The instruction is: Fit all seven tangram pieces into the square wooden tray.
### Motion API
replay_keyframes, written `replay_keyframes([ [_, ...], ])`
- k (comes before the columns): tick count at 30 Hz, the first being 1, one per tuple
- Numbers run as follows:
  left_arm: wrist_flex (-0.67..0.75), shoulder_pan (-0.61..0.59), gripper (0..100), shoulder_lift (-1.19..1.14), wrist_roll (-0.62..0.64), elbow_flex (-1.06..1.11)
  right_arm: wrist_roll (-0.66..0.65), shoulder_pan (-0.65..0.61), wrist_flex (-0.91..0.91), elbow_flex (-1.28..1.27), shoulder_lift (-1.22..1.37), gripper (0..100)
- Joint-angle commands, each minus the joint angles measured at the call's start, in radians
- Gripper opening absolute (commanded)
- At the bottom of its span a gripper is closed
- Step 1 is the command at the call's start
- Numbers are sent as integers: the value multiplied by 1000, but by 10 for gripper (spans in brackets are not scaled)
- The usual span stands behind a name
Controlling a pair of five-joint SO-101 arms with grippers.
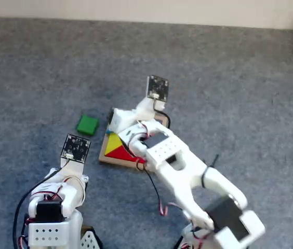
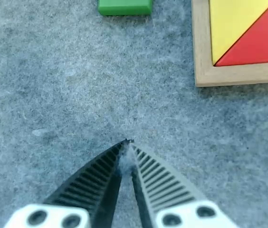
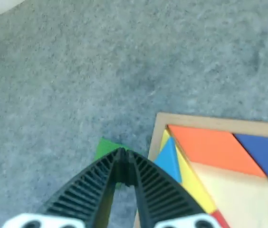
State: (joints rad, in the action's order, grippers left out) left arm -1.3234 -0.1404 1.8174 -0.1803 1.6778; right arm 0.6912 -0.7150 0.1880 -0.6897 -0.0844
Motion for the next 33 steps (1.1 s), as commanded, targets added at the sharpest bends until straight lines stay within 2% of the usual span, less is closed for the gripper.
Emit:
replay_keyframes([
  [1, -3, -12, 5, 7, 3, 18, -75, -7, -19, 125, 62, 4],
  [16, -3, -12, 5, 7, 3, 18, -167, -1, -16, 185, 223, 4],
  [24, -3, -12, 5, 7, 3, 18, -163, 12, 245, 196, 223, 4],
  [33, -3, -12, 5, 7, 3, 18, -161, 64, 274, 189, 222, 4],
])
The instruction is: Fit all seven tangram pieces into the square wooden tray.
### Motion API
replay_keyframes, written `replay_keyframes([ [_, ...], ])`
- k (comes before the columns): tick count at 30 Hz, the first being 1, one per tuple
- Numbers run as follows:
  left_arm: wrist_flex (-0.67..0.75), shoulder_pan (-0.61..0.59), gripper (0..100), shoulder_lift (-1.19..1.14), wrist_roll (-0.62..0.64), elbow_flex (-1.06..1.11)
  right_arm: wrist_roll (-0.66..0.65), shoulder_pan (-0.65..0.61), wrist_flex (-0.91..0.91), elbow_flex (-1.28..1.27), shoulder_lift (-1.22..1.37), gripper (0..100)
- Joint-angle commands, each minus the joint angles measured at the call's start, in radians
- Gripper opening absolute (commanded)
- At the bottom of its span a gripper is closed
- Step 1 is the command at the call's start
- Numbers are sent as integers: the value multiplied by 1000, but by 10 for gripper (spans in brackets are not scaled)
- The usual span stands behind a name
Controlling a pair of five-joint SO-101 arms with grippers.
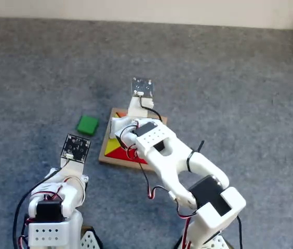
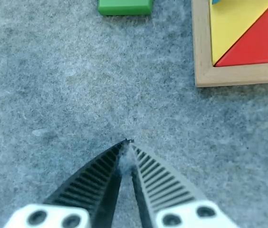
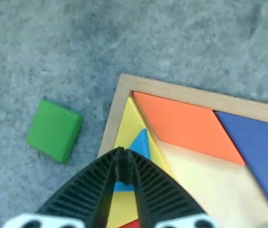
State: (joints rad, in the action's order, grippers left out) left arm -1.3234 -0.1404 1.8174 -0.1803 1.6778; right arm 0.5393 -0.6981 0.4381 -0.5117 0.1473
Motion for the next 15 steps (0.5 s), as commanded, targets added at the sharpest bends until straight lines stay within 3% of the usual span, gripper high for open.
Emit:
replay_keyframes([
  [1, -3, -12, 5, 7, 3, 18, -8, 54, 24, 12, -10, 4],
  [15, -3, -12, 5, 7, 3, 18, 218, 56, 148, 18, -10, 4],
])
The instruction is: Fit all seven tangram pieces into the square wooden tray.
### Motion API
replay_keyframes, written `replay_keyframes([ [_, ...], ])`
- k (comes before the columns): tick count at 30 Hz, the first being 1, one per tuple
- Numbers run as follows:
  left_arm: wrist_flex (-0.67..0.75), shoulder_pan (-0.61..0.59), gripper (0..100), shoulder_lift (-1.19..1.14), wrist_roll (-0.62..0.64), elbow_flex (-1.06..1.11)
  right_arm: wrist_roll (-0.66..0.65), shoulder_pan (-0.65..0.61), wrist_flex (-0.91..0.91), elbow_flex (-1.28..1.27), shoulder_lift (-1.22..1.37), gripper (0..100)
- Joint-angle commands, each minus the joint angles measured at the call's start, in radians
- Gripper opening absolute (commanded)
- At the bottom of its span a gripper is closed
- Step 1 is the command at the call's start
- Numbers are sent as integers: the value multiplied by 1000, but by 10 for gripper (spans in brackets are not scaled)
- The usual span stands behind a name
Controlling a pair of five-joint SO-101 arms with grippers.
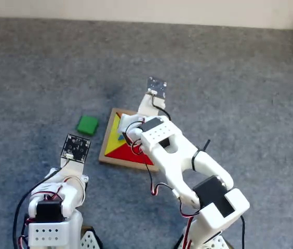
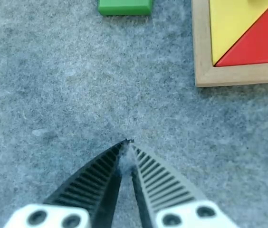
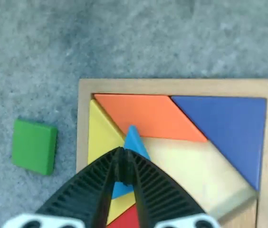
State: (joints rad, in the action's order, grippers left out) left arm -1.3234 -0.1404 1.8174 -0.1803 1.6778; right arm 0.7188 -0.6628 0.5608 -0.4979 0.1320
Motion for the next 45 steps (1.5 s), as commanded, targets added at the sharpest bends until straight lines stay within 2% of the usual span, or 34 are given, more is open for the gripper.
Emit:
replay_keyframes([
  [1, -3, -12, 5, 7, 3, 18, 43, 19, 25, 4, 5, 4],
  [15, -3, -12, 5, 7, 3, 18, 37, 19, 22, 271, 15, 4],
  [18, -3, -12, 5, 7, 3, 18, 35, 18, 5, 274, 15, 4],
  [21, -3, -12, 5, 7, 3, 18, -29, 18, -79, 257, 24, 4],
  [26, -3, -12, 5, 7, 3, 18, -61, 18, -124, 222, 142, 4],
  [31, -3, -12, 5, 7, 3, 18, -63, 36, -119, 217, 177, 4],
  [37, -3, -12, 5, 7, 3, 18, -63, 65, -2, 220, 162, 4],
  [45, -3, -12, 5, 7, 3, 18, -63, 73, 33, 220, 160, 4],
])
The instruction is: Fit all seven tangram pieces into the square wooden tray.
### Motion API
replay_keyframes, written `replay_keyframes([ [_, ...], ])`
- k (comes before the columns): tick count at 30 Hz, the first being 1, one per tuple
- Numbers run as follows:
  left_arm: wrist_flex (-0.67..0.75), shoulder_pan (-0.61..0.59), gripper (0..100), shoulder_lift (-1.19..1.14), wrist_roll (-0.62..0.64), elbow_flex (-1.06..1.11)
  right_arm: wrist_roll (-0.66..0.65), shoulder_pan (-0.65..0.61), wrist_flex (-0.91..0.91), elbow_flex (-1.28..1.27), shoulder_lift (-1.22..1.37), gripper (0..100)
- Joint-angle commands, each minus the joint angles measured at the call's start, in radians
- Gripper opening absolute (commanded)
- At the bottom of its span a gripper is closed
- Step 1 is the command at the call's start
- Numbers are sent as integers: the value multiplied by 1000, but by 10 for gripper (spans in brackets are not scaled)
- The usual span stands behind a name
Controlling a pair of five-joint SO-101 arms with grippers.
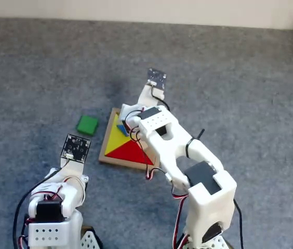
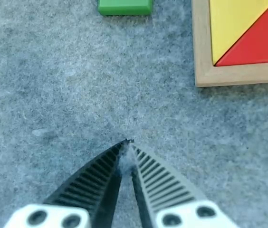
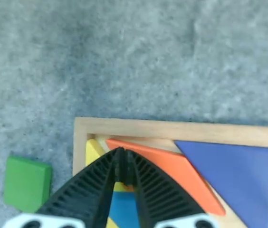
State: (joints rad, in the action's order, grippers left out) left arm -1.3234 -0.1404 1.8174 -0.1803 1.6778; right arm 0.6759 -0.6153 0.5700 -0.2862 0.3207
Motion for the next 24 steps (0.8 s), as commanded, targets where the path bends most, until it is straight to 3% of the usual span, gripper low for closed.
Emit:
replay_keyframes([
  [1, -3, -12, 5, 7, 3, 18, -20, 25, 24, 10, -28, 4],
  [21, -3, -12, 5, 7, 3, 18, -23, 27, 22, 88, -19, 4],
  [24, -3, -12, 5, 7, 3, 18, -100, -2, 21, 91, -18, 4],
])
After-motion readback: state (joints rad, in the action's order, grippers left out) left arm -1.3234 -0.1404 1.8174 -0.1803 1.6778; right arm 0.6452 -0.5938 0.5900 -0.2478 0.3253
